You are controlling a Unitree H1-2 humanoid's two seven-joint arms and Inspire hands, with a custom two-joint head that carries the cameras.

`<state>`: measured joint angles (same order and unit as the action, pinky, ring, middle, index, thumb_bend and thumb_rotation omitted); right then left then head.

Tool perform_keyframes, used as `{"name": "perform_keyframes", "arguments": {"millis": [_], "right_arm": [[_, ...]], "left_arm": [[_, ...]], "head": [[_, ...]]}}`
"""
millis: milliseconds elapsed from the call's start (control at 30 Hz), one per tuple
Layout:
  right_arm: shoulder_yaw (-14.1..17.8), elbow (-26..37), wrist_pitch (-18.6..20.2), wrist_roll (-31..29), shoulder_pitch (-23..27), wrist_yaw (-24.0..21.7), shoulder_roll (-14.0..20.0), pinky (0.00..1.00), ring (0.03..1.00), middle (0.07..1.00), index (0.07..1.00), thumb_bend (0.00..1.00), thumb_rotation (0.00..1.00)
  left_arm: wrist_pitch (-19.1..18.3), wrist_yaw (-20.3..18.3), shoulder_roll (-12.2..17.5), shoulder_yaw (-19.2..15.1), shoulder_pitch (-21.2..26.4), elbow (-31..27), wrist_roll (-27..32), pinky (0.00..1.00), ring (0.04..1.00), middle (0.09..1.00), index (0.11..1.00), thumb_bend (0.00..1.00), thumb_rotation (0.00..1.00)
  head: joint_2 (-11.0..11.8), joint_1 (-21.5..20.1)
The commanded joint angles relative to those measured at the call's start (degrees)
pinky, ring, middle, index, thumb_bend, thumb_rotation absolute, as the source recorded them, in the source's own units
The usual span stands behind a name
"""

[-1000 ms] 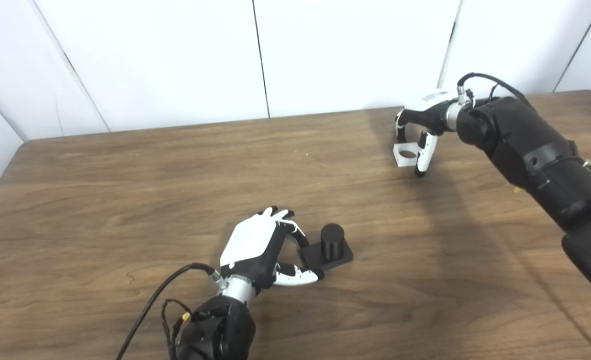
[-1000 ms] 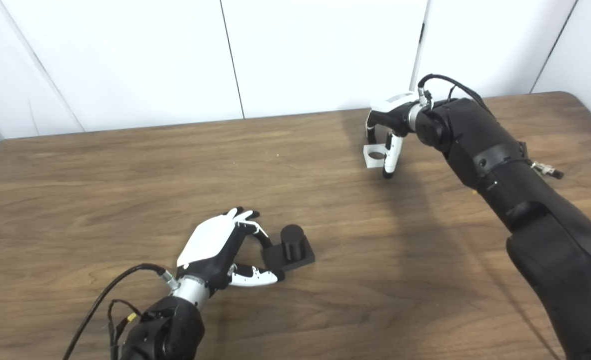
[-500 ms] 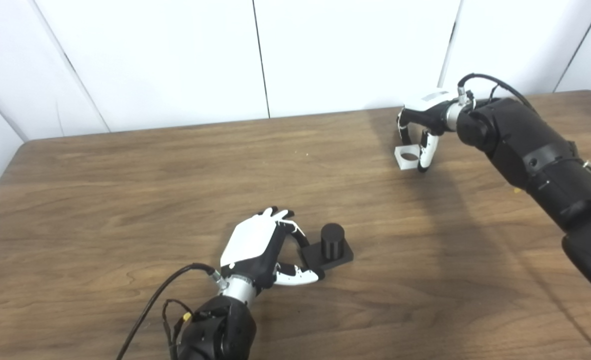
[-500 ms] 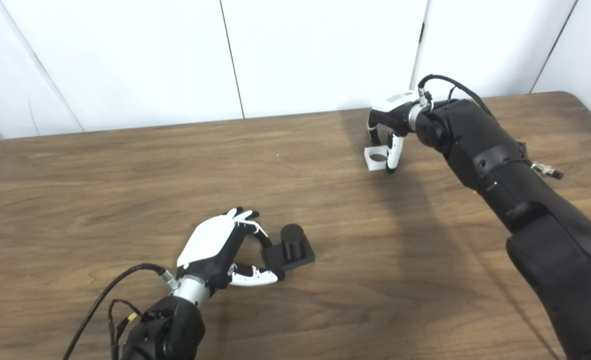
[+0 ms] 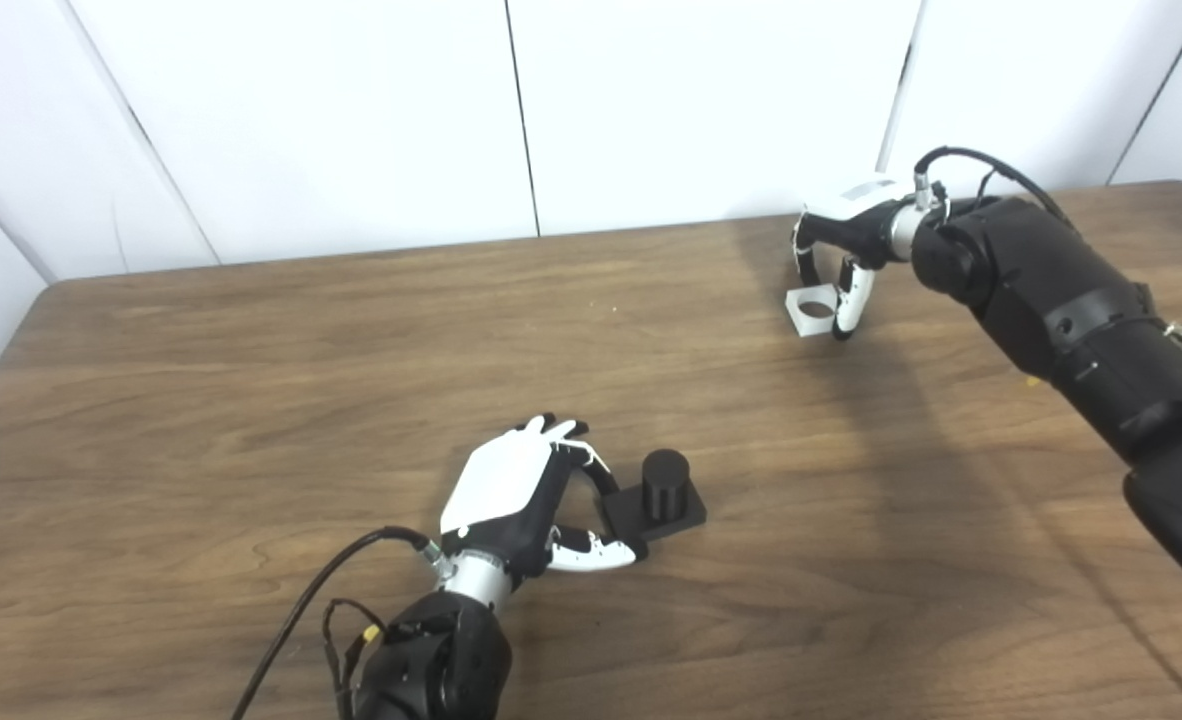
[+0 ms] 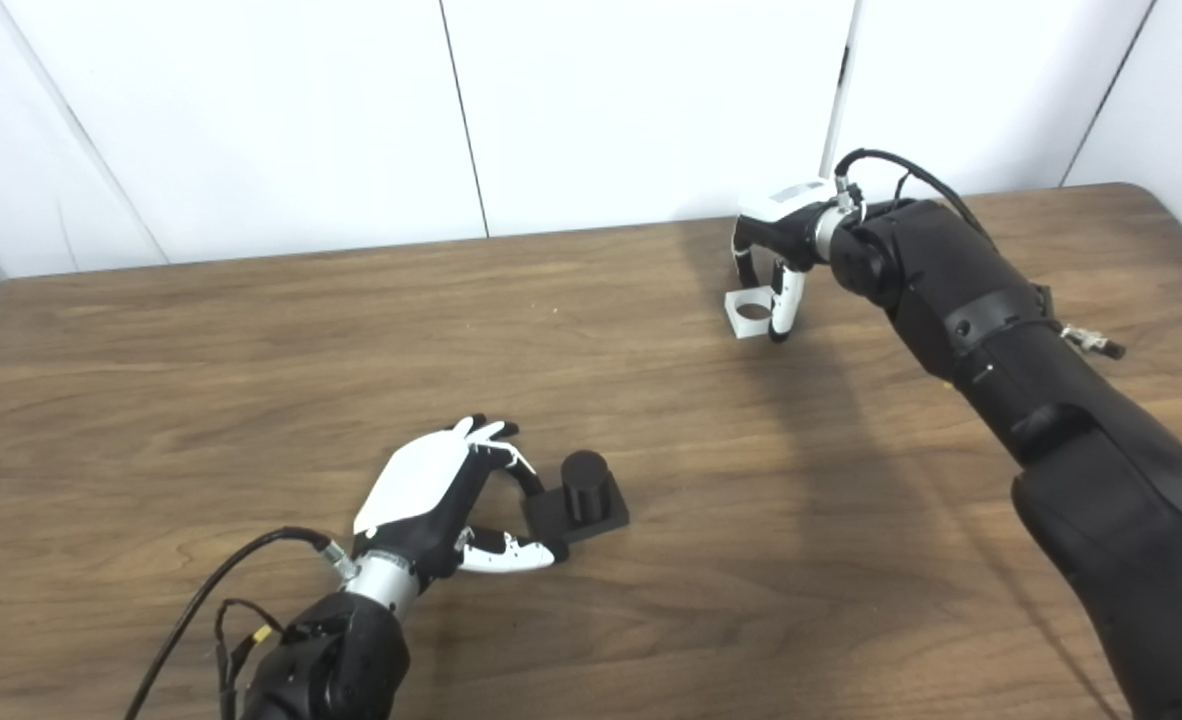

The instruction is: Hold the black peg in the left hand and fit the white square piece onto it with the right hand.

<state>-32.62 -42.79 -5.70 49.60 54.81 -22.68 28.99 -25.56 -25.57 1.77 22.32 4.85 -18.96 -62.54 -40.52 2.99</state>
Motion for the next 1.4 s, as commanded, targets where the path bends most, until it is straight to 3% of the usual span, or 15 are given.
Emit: {"name": "perform_keyframes", "arguments": {"millis": [0, 267, 500, 933, 1167, 1367], "right_arm": [[0.7, 0.4, -0.8, -0.3, 3.2, 1.5, 0.6, 1.00, 1.000, 0.876, 0.488, 0.53, 0.14], [1.6, 3.1, -1.3, -1.2, 3.1, 1.6, 1.3, 1.00, 0.996, 0.866, 0.488, 0.53, 0.14], [3.8, 11.9, 0.0, -2.6, 1.6, -1.2, 2.4, 1.00, 0.999, 0.871, 0.489, 0.53, 0.15], [10.1, 36.6, 0.1, -8.0, -5.1, -7.5, 4.4, 1.00, 1.000, 0.867, 0.490, 0.53, 0.15], [12.0, 49.4, 2.2, -11.0, -7.7, -13.4, 4.0, 1.00, 1.000, 0.873, 0.489, 0.52, 0.15], [12.9, 59.9, 7.5, -15.2, -9.3, -21.6, 4.0, 1.00, 0.998, 0.871, 0.489, 0.52, 0.15]], "left_arm": [[-0.4, 0.3, 0.5, -0.5, 0.7, 0.7, -0.6, 1.00, 1.000, 0.927, 0.544, 0.57, 0.30], [-0.4, -0.6, 1.5, -0.8, 1.1, 0.6, -0.9, 1.00, 1.000, 0.929, 0.553, 0.58, 0.31], [-0.4, -1.8, 2.6, -1.2, 1.5, 0.3, -0.7, 1.00, 1.000, 0.930, 0.564, 0.58, 0.30], [-0.3, -4.0, 4.5, -0.9, 1.0, -1.6, -1.3, 1.00, 1.000, 0.934, 0.571, 0.58, 0.28], [-0.2, -5.1, 5.1, -0.5, 1.3, -2.0, -2.1, 1.00, 1.000, 0.933, 0.602, 0.59, 0.28], [0.6, -4.5, 5.4, -0.7, 1.1, -2.2, -1.8, 1.00, 1.000, 0.924, 0.584, 0.59, 0.27]], "head": [[0.0, 0.1], [0.3, 0.1], [0.3, -0.1], [-1.1, -1.2], [-1.7, -1.3], [-2.3, -1.7]]}}
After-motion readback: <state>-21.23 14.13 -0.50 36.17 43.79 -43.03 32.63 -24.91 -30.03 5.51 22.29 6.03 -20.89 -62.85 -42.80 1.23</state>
